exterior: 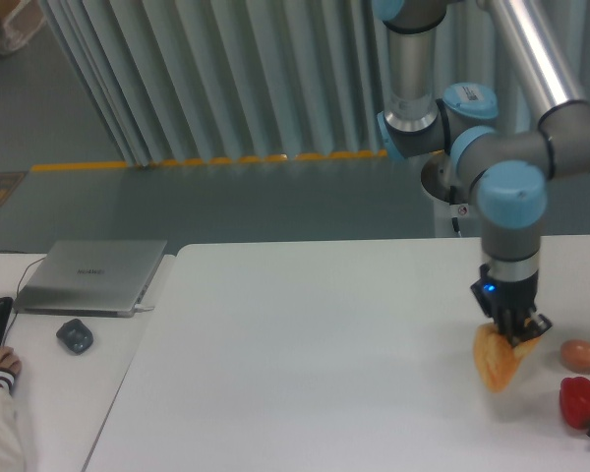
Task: Place the triangular bread on the table
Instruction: 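Lower the gripper holding the triangular bread toward the table beside the egg, then open the gripper to release the bread onto the table and lift away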
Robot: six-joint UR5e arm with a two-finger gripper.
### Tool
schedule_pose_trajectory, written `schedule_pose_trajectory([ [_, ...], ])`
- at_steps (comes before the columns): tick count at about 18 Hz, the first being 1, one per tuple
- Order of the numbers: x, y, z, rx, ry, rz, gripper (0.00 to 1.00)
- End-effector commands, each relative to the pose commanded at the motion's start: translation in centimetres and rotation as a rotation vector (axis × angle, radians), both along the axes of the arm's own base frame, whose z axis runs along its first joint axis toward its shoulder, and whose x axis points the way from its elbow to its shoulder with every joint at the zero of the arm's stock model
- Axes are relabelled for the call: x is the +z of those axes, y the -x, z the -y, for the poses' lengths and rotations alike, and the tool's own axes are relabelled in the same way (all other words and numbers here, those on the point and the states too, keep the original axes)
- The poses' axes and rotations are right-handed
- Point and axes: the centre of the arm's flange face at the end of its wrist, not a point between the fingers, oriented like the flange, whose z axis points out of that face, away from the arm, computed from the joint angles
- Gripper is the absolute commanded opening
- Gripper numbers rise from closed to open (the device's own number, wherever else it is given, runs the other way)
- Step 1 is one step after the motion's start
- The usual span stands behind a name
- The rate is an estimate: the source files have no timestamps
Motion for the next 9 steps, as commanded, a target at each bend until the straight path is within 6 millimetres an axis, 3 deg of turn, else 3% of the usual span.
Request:
schedule_pose_trajectory([
  [1, 0.09, 0.06, 0.07, 0.002, -0.001, -0.001, 0.41],
  [2, 0.11, -0.01, 0.01, -0.001, -0.002, -0.002, 0.75],
  [3, 0.22, -0.01, 0.01, 0.0, -0.004, -0.004, 0.98],
  [9, 1.01, 0.01, 0.31, -0.007, 0.008, -0.037, 1.0],
])
